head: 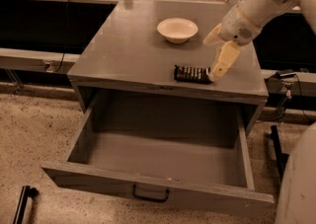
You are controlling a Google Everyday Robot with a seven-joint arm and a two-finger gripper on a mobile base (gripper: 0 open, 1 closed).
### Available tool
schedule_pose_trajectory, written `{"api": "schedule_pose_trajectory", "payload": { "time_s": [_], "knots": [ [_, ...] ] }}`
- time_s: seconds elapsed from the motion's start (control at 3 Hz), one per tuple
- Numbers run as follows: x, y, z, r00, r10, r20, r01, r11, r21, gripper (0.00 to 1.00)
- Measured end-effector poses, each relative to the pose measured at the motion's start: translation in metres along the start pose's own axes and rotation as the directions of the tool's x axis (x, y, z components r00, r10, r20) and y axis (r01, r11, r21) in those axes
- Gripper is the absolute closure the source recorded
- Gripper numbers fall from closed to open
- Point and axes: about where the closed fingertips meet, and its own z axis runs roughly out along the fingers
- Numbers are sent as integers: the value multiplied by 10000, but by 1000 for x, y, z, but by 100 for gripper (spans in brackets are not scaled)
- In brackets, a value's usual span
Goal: Pick rxbar chocolate from top drawer and place on counter
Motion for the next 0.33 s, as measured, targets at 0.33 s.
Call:
{"api": "schedule_pose_trajectory", "payload": {
  "time_s": [0.33],
  "knots": [
    [2,4,-49,9958,-160,899,122,9990,420,0]
  ]
}}
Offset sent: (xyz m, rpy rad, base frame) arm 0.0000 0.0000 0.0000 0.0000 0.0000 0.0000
